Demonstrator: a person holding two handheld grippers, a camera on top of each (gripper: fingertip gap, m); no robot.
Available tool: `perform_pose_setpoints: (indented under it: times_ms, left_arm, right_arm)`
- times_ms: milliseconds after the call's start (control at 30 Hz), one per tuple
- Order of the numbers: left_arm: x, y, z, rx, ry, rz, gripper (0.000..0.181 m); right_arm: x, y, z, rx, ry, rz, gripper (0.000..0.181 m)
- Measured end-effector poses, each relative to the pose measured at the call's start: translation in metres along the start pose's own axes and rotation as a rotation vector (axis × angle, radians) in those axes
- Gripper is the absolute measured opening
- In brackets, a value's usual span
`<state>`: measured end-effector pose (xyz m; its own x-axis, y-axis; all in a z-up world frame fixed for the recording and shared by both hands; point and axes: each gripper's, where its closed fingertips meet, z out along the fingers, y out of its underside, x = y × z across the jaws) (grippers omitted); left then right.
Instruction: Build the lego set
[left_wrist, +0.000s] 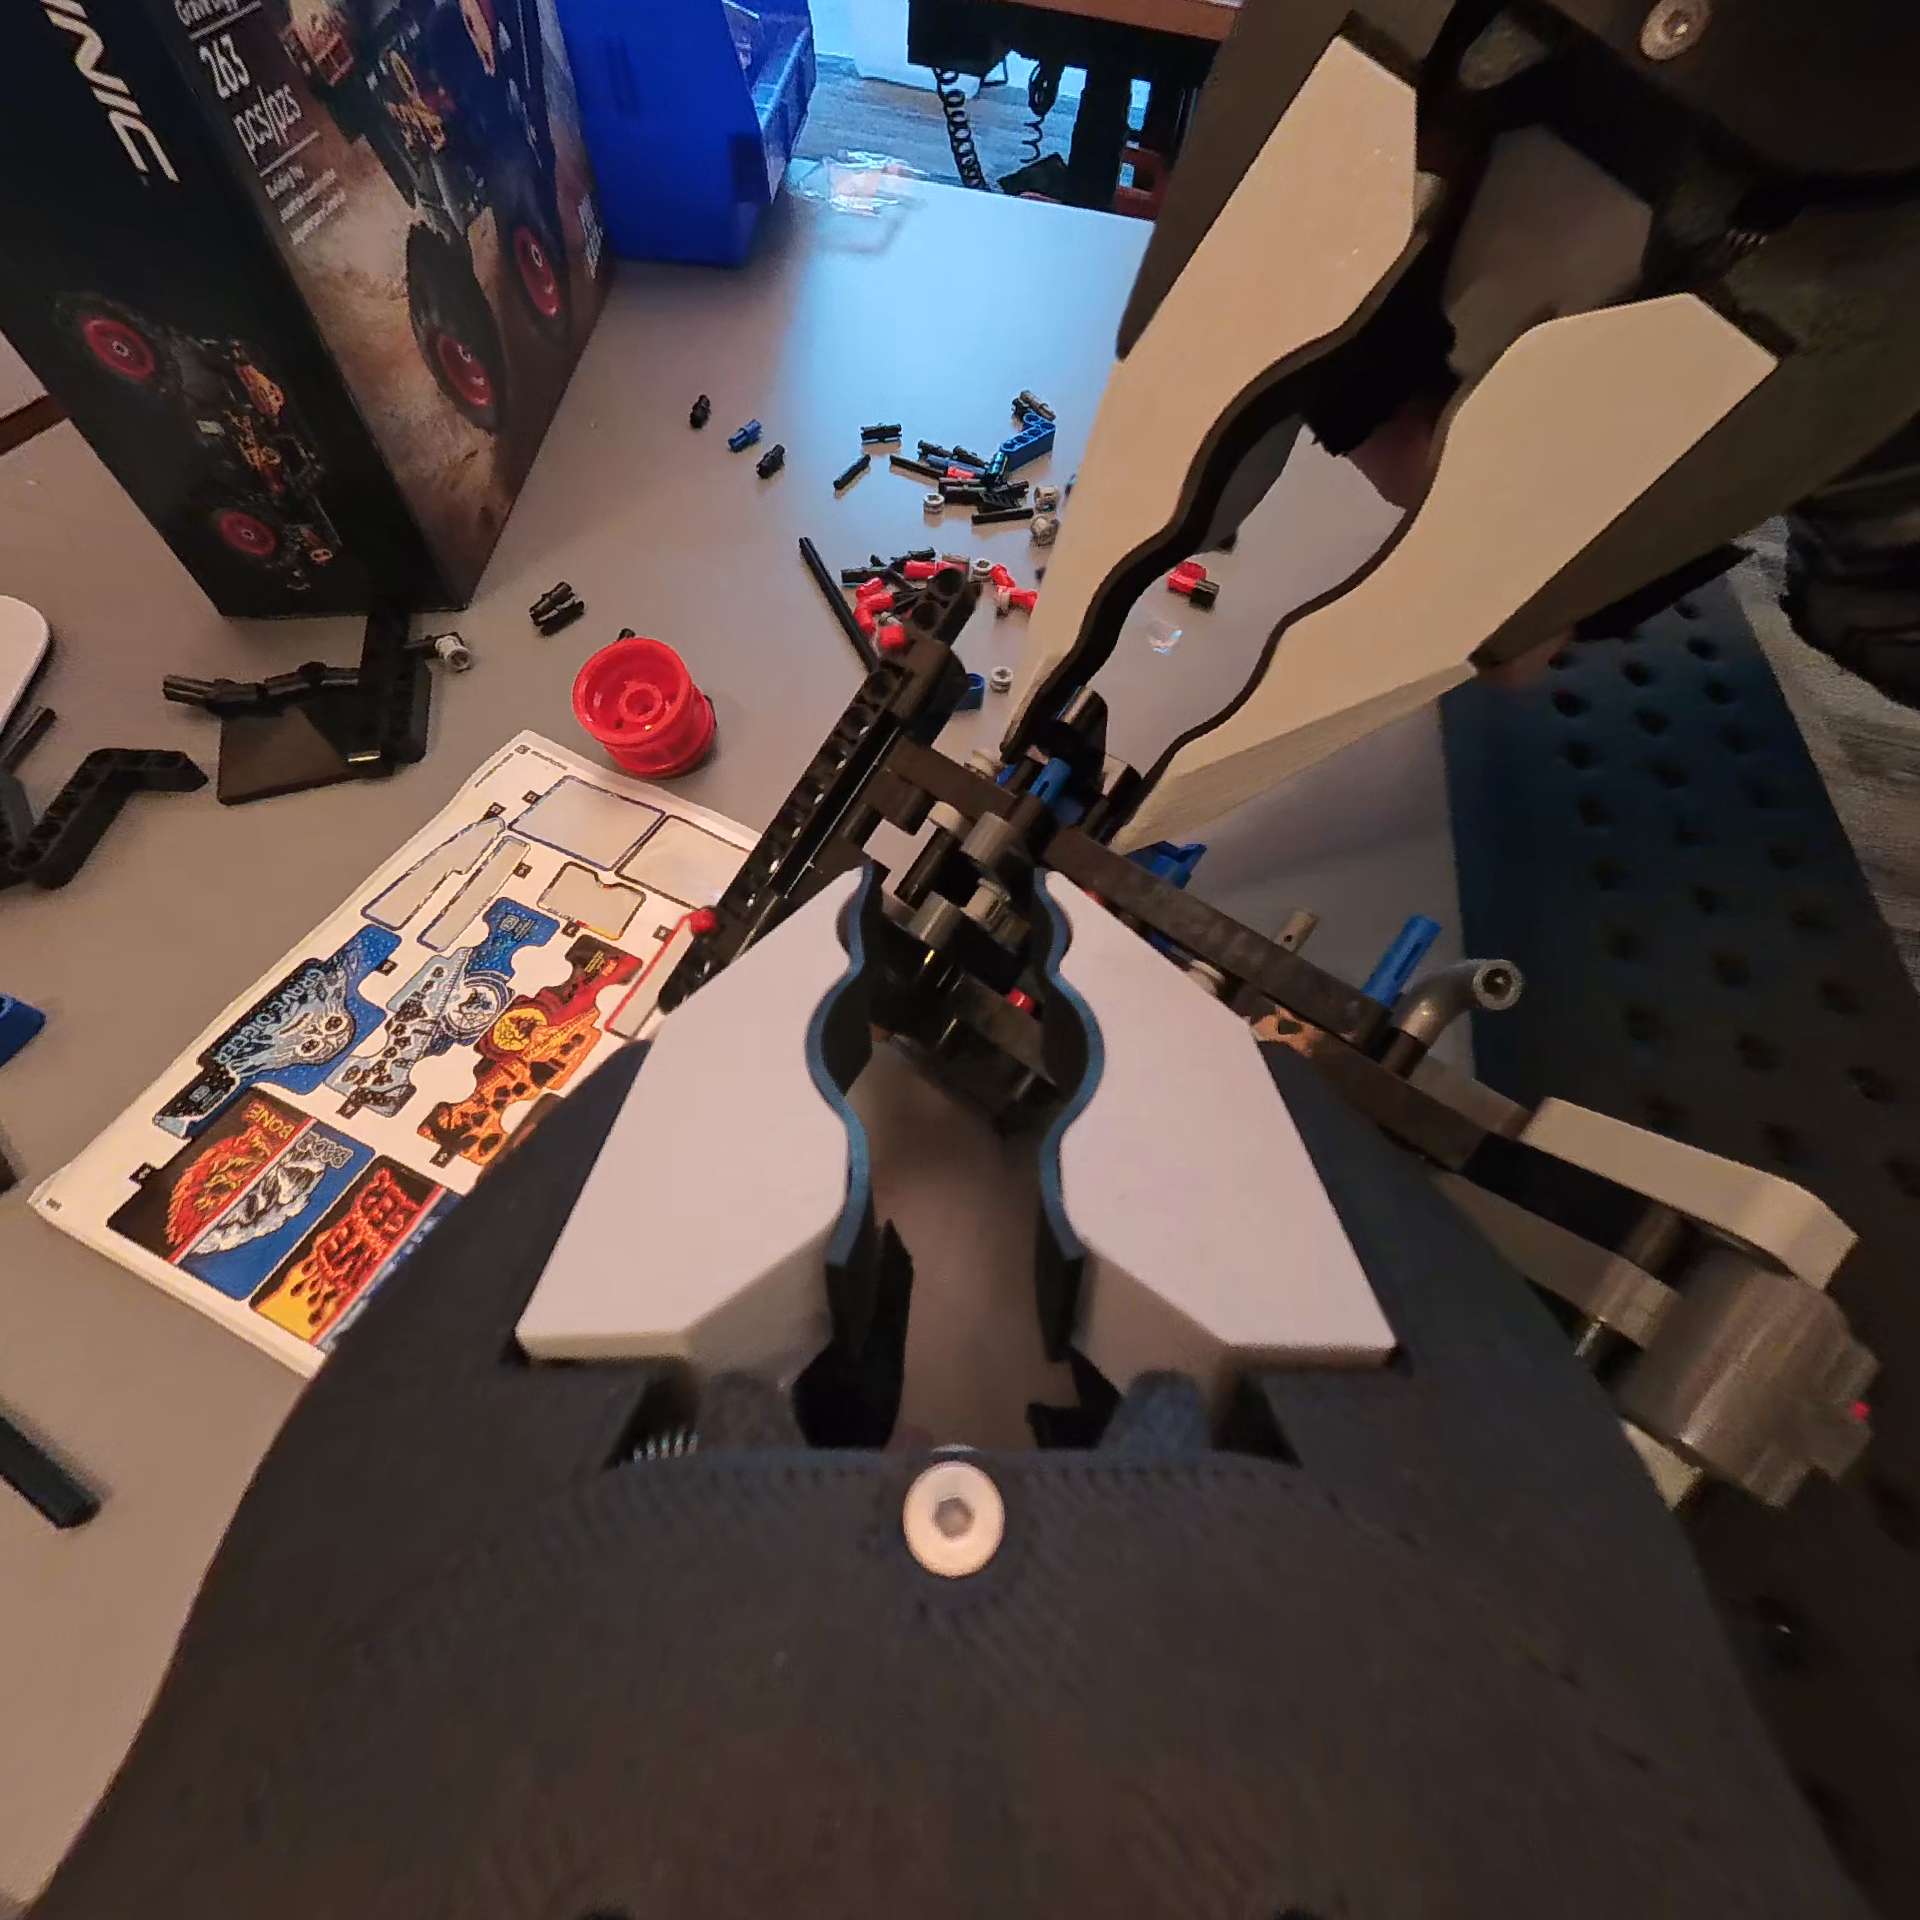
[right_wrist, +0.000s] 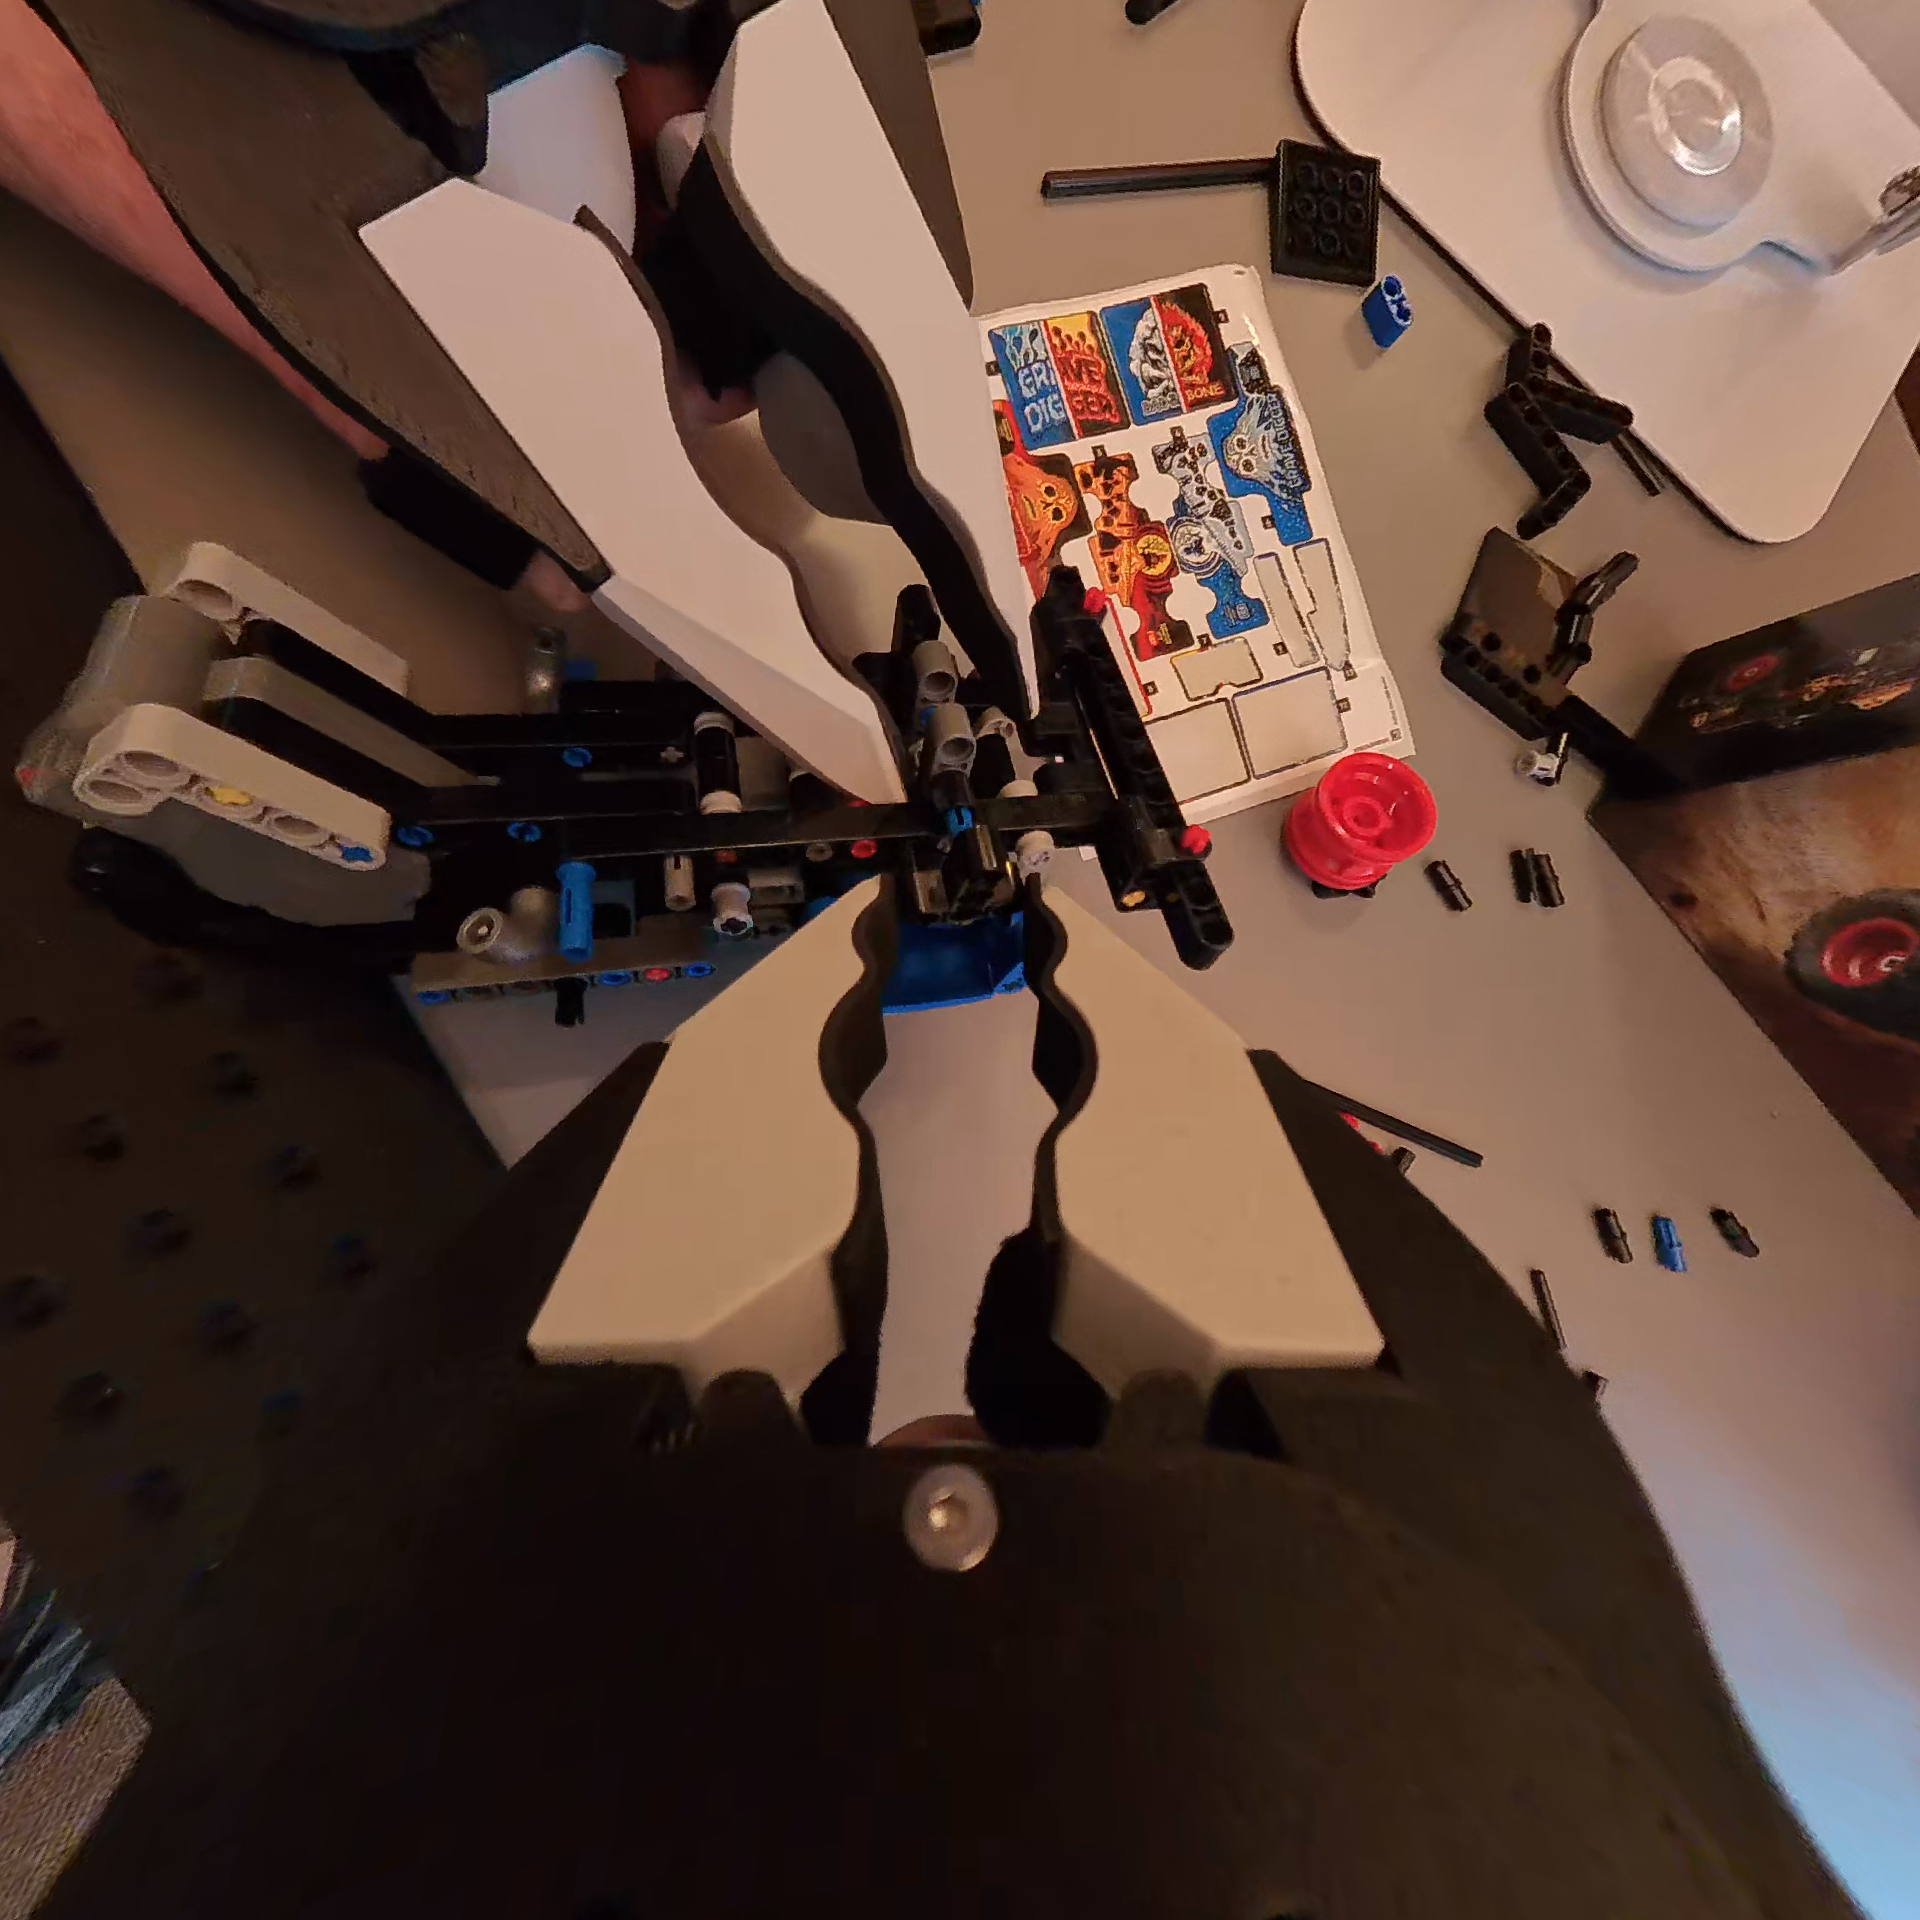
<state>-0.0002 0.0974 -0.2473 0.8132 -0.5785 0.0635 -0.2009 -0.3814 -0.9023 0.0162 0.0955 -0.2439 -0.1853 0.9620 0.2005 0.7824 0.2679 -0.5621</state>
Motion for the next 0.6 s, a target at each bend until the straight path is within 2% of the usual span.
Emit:
perform_pose_setpoints:
  times_ms: [267, 600]
  left_arm:
    - [0.0018, 0.0003, 0.0022, -0.005, 0.002, 0.035, 0.019]
    - [0.0011, -0.0005, 0.0030, -0.007, -0.022, 0.094, 0.016]
  right_arm:
    - [0.0028, 0.0011, 0.0031, -0.053, -0.047, -0.062, 0.020]
    - [0.0052, 0.0005, 0.0072, -0.025, -0.132, -0.151, 0.020]
